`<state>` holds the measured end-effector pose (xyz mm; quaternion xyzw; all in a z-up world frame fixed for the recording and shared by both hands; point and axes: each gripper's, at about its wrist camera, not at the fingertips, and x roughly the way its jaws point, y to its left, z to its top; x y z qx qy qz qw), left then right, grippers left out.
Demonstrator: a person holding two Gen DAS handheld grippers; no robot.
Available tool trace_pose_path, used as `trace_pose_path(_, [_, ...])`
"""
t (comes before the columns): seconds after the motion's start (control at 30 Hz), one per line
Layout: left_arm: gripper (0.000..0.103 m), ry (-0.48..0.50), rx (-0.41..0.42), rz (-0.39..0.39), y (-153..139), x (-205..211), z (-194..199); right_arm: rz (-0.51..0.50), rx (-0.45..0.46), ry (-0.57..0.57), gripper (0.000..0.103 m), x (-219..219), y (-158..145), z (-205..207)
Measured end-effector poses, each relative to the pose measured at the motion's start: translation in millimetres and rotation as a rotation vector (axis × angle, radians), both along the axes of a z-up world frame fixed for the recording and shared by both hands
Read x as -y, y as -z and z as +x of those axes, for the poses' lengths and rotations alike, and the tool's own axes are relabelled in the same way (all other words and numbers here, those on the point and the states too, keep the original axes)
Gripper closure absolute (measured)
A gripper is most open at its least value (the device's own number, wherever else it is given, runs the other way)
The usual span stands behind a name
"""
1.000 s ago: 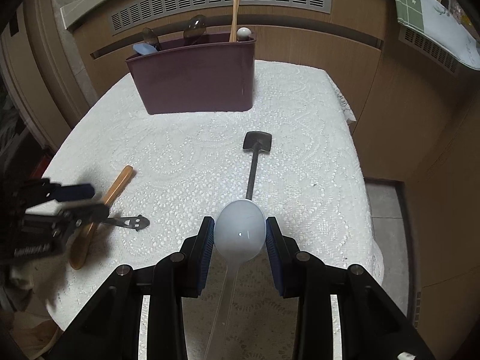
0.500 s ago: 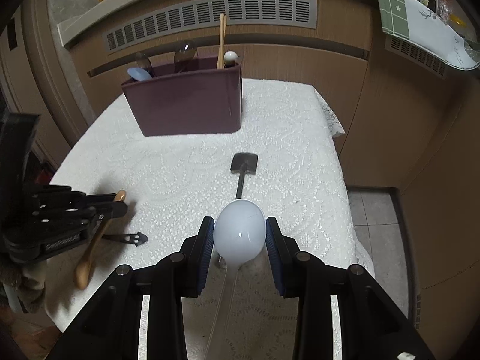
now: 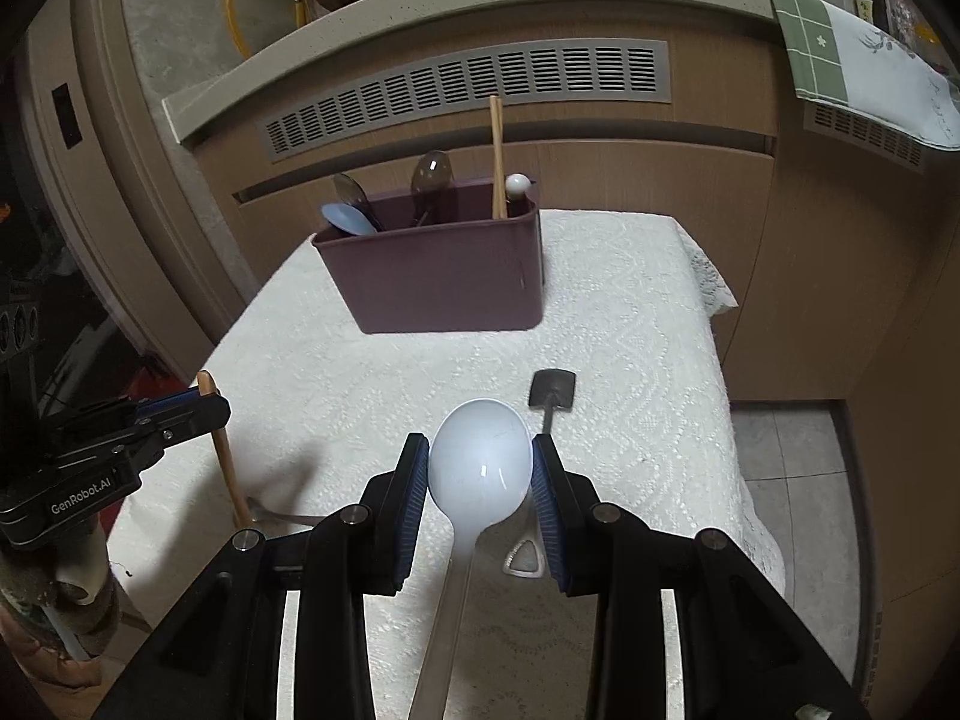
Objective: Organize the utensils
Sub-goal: 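Carry the wooden spoon and white ladle over the caddy and insert them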
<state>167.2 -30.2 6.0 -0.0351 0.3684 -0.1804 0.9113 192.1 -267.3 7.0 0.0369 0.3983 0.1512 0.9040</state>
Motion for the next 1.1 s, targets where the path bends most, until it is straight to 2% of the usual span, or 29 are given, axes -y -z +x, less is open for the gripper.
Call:
trace_pose_path(0.17, [0.091, 0.014, 0.054, -0.013, -19, 5, 3, 0.003, 0.038, 0.012, 0.071, 2, -14, 3])
trace_pose_path(0.23, [0.093, 0.020, 0.076, -0.014, -30, 7, 7, -0.010, 0.080, 0.014, 0.071, 2, -31, 8])
trace_pose_path(0.3, [0.093, 0.023, 0.119, -0.013, -50, 8, 13, -0.024, 0.145, 0.022, 0.071, 3, -55, 16])
trace_pose_path(0.47, [0.093, 0.011, 0.276, -0.008, -115, 5, 37, -0.062, 0.378, 0.036, 0.071, -2, -132, 49])
trace_pose_path(0.57, [0.093, 0.010, 0.283, -0.004, -128, -3, 63, -0.087, 0.434, 0.047, 0.071, -10, -154, 76])
trace_pose_path(0.63, [0.093, 0.022, 0.231, 0.009, -117, -7, 79, -0.098, 0.420, 0.032, 0.071, -15, -151, 92])
trace_pose_path(0.73, [0.091, 0.071, 0.063, 0.008, -73, -8, 96, -0.132, 0.366, 0.018, 0.071, -23, -131, 107])
trace_pose_path(0.8, [0.089, 0.114, -0.065, 0.021, -35, -3, 98, -0.135, 0.309, 0.015, 0.071, -23, -111, 112])
trace_pose_path(0.87, [0.078, 0.151, -0.175, 0.065, 2, 7, 93, -0.126, 0.262, 0.000, 0.071, -20, -95, 115])
trace_pose_path(0.9, [0.068, 0.167, -0.218, 0.086, 17, 12, 88, -0.130, 0.241, -0.004, 0.071, -20, -86, 116])
trace_pose_path(0.93, [0.064, 0.182, -0.249, 0.110, 30, 18, 84, -0.136, 0.226, -0.008, 0.071, -20, -79, 117])
trace_pose_path(1.1, [0.064, 0.173, -0.309, 0.250, 72, 39, 75, -0.140, 0.188, -0.018, 0.071, -22, -58, 114])
